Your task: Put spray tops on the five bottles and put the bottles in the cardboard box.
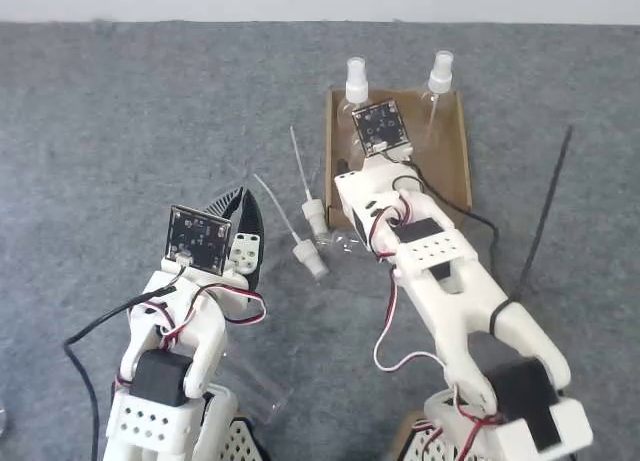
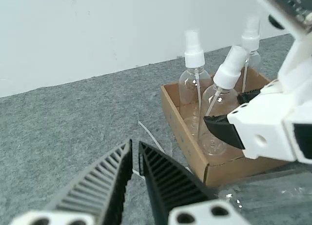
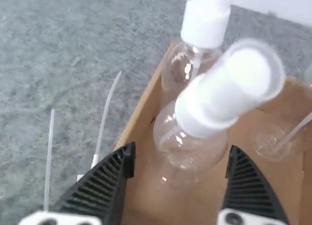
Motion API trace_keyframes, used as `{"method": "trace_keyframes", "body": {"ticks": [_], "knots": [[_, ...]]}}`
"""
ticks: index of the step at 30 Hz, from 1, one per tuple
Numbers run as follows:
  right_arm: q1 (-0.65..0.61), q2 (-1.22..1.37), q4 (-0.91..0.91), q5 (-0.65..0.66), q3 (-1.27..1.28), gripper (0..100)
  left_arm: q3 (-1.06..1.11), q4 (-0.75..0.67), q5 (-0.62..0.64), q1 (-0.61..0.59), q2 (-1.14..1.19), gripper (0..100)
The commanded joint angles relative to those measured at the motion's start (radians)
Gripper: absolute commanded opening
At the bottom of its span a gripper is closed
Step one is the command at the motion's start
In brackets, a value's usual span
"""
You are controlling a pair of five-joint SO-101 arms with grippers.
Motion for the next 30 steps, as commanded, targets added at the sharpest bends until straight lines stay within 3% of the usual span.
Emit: {"method": "trace_keyframes", "body": {"ticks": [1,6,17,24,27,30], "knots": [[-0.01,-0.101,0.033,0.008,-0.06,24.2,-0.005,-0.025,0.005,-0.006,-0.009,1],[-0.001,-0.179,0.196,0.014,-0.091,24.2,-0.004,-0.025,0.005,-0.006,-0.009,1],[-0.019,-0.478,0.794,0.029,-0.207,24.0,-0.004,-0.025,0.005,-0.006,-0.009,1],[-0.232,-0.463,1.138,0.302,-0.204,24.2,-0.004,-0.025,0.005,-0.006,-0.009,1],[-0.272,-0.418,1.164,0.456,-0.204,24.2,-0.004,-0.025,0.005,-0.006,-0.009,1],[-0.269,-0.323,1.155,0.493,-0.195,24.2,-0.004,-0.025,0.005,-0.006,-0.009,1]]}}
